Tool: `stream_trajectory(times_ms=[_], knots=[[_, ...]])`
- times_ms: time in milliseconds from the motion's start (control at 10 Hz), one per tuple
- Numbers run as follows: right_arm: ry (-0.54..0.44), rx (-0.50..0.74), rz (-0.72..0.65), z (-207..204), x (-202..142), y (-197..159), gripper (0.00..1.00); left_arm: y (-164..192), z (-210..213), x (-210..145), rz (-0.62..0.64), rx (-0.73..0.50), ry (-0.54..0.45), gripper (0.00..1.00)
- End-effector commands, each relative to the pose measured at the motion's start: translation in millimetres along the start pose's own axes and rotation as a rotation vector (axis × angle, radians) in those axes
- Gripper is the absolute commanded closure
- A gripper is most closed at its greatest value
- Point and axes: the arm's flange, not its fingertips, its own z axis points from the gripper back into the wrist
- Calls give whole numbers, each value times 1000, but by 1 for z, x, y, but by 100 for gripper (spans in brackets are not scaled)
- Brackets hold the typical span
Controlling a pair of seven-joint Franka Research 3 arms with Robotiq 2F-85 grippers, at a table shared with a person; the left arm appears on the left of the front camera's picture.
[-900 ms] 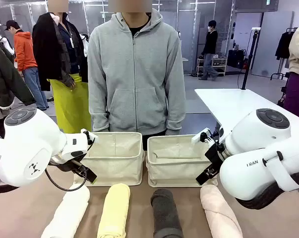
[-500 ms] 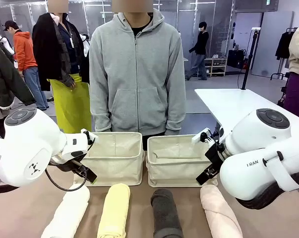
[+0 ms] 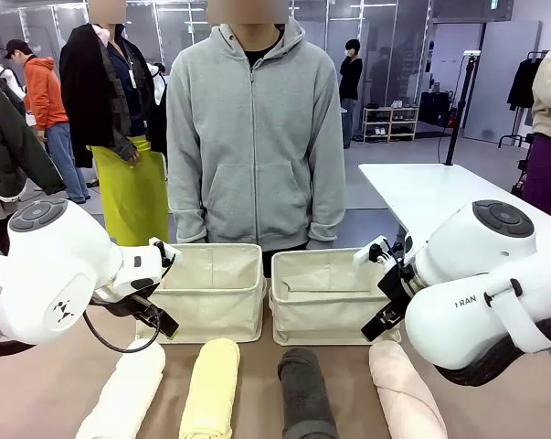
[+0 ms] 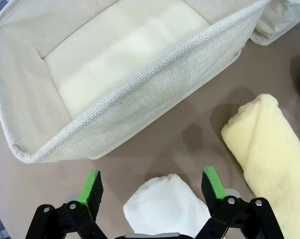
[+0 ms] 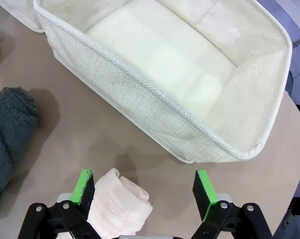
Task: Divide the towels into two baskets.
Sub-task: Pick up one hotel-folded towel and place it in the Fabric basket indicated by the person.
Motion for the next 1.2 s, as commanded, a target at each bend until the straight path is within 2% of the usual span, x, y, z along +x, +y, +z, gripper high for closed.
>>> stream_trajectory(times_ms=[0, 300, 500, 600, 800, 900, 1000, 1100], knots=[[0, 0, 0, 0, 0, 0, 0, 0, 0, 0, 0, 0, 0, 0], [15, 177, -59, 39, 20, -18, 0, 9, 35, 21, 42, -155, -10, 0], [29, 236, -101, 52, 23, -36, 0, 27, 50, 23, 110, -219, -13, 0], [53, 324, -155, 58, 21, -50, 0, 42, 59, 21, 195, -361, -22, 0], [16, 696, -363, 71, 6, -91, 0, 82, 74, 0, 356, -659, -6, 0], [-22, 871, -461, 75, -12, -115, 0, 108, 78, -20, 484, -803, -33, 0], [-74, 1004, -569, 78, -41, -146, 0, 139, 79, -54, 599, -916, -89, 0], [-160, 1093, -675, 78, -70, -175, 0, 164, 79, -87, 691, -977, -154, 0]])
